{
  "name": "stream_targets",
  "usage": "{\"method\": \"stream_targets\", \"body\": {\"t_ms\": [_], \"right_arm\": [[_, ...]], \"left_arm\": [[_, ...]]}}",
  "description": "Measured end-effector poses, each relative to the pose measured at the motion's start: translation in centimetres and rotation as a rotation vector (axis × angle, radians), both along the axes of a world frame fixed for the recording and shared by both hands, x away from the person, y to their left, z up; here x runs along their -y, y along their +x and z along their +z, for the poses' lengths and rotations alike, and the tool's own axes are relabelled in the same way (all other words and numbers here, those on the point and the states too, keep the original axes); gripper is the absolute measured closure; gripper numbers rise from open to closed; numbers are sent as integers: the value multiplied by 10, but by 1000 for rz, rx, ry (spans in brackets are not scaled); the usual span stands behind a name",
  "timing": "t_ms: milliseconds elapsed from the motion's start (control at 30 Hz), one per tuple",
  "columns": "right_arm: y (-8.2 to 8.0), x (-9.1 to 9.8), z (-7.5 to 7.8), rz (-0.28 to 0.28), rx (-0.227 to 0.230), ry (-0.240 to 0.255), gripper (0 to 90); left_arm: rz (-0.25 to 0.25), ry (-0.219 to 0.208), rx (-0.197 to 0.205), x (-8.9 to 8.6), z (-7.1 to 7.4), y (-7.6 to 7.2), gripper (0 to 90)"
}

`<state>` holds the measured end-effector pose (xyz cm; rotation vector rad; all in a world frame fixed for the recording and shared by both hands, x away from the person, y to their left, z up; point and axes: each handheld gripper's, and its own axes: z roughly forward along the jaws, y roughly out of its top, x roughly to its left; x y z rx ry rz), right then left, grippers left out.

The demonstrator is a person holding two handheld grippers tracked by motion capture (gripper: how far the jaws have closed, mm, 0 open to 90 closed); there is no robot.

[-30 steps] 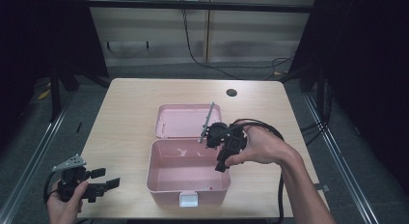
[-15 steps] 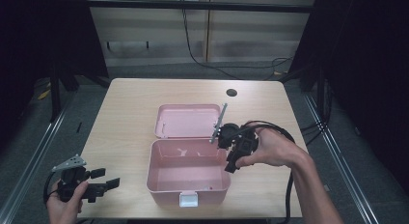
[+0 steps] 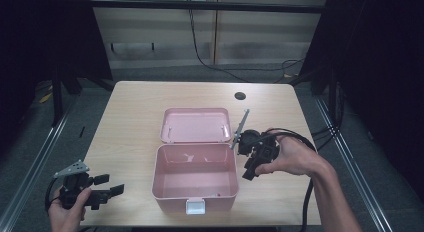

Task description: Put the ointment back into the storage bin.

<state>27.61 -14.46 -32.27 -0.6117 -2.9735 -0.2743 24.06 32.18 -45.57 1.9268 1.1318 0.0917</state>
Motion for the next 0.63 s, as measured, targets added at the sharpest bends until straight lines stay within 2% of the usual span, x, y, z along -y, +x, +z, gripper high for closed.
{"method": "stream_targets", "body": {"t_ms": [67, 267, 633], "right_arm": [[0, 2, -1, -3, 0, 4, 647], [-1, 14, -21, -30, -19, -1, 646], [-2, 31, -45, -79, -26, 9, 629]], "left_arm": [[-2, 3, 0, 0, 0, 0, 181], [-2, 4, -3, 0, 0, 0, 181], [0, 3, -4, 0, 0, 0, 181]]}}
